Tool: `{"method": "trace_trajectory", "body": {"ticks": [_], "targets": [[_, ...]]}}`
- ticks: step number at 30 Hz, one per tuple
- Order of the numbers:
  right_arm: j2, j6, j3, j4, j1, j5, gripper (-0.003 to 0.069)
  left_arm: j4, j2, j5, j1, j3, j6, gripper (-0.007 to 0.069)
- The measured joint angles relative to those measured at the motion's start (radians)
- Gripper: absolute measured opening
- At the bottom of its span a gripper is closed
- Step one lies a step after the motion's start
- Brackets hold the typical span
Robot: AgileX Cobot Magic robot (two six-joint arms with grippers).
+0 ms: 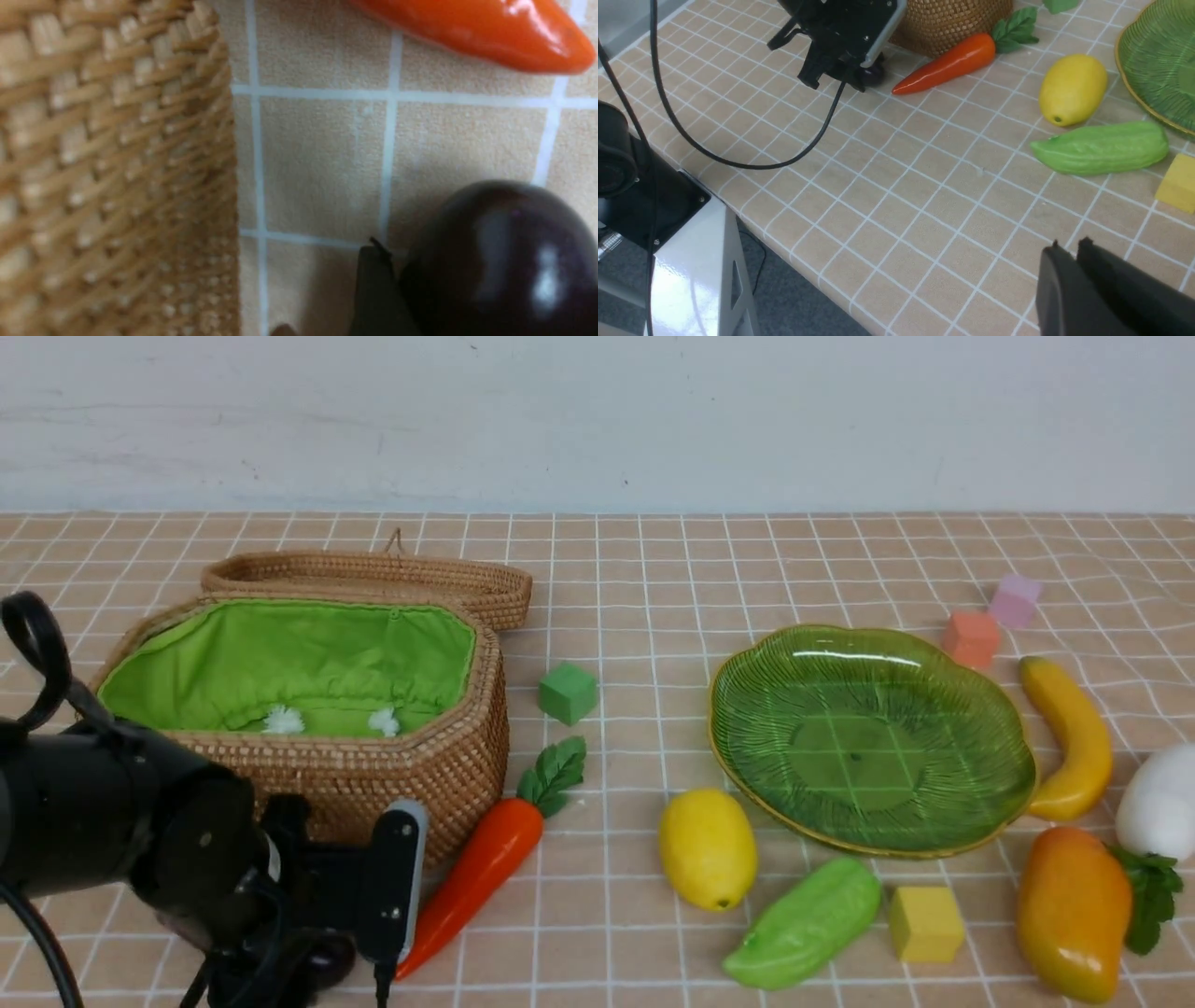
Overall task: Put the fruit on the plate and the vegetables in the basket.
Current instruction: Use the left arm to grab an eggplant and put it into the left basket, then use the left arm to grab a carrot and put it into the left basket
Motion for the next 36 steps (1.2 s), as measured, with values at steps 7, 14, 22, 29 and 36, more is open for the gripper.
{"method": "trace_trajectory", "body": {"ticks": [7,14,22,29,36], "targets": [[0.0,0.0,0.001,0.002,0.0,0.0,0.0072,-0.018,-0.238,0.211,0.0,-0.036,-0.125,0.0416],[0.0,0.0,0.001,0.002,0.0,-0.008,0.008,0.008,-0.298,0.133,0.0,-0.33,-0.3,0.0414],[0.0,0.0,0.001,0.002,0.0,-0.007,0.0082,0.213,0.012,0.078,0.0,-0.515,-0.476,0.0452],[0.0,0.0,0.001,0.002,0.0,-0.001,0.009,0.227,-0.014,0.151,-0.006,-0.52,-0.771,0.0656],[0.0,0.0,0.001,0.002,0.0,-0.002,0.0096,0.078,-0.127,0.396,-0.167,-0.498,-1.075,0.0357]]}}
